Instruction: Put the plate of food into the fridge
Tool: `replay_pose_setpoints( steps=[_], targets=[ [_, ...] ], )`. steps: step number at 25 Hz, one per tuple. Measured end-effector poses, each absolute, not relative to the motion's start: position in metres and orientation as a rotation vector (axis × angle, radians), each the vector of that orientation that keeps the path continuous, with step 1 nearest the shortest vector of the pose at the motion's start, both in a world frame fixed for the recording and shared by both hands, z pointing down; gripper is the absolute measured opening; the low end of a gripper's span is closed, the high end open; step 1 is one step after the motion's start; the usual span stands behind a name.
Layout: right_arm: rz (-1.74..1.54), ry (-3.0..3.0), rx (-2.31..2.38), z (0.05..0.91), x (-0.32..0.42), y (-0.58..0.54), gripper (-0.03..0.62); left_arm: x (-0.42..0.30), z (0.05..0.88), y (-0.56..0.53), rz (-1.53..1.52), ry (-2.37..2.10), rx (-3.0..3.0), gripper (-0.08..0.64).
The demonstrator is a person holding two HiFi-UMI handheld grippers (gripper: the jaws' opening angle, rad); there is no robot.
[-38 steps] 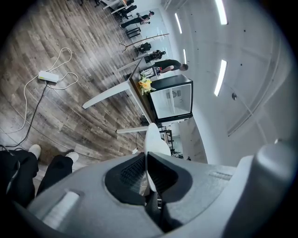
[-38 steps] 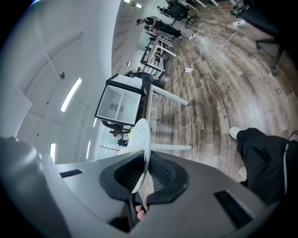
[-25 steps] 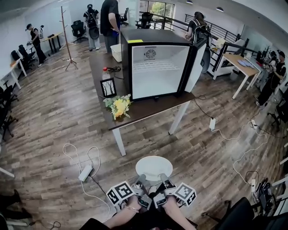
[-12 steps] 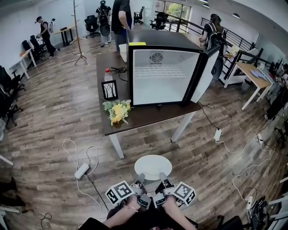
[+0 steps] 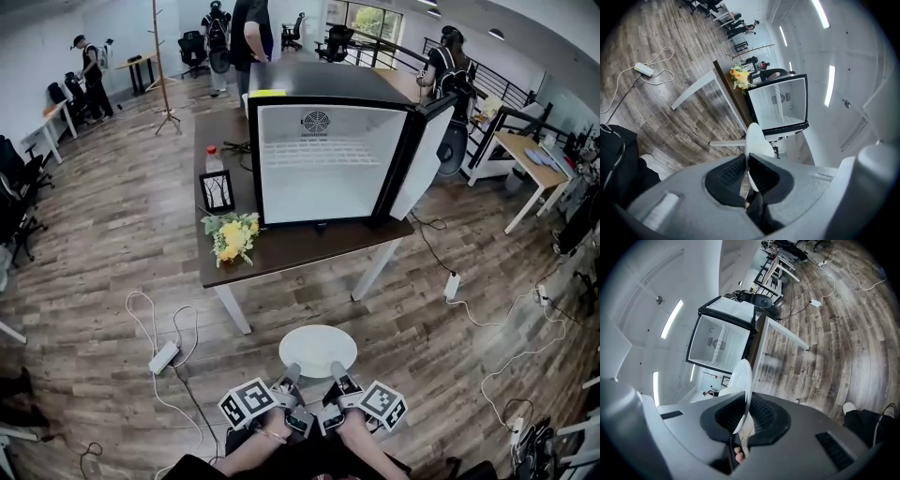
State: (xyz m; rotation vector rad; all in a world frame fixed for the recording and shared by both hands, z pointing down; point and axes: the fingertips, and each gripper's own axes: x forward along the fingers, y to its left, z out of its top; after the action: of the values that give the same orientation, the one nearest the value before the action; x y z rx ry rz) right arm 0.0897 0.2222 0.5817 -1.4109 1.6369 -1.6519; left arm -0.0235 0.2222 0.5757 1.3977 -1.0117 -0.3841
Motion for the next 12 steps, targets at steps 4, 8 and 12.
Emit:
replay_pose_setpoints(
  steps=[4,8,12],
  targets=[
    [-1.655,1.636,-1.408,0.585,0.094,0.217,0.037,-0.02,0.579,0.218,-0.377,-1.019,1.399,0.023],
    [-1.676,1.623,-1.405,0.591,0.093,0.212,0.037,-0.02,0.583,0.213,-0.365,-1.027,1.39,0.023],
    [-1.681,1.62,-1.412,0.593,0.094,0.203,0.037,-0.02,0.586,0.203,-0.365,-1.026,1.382,0.023]
  ],
)
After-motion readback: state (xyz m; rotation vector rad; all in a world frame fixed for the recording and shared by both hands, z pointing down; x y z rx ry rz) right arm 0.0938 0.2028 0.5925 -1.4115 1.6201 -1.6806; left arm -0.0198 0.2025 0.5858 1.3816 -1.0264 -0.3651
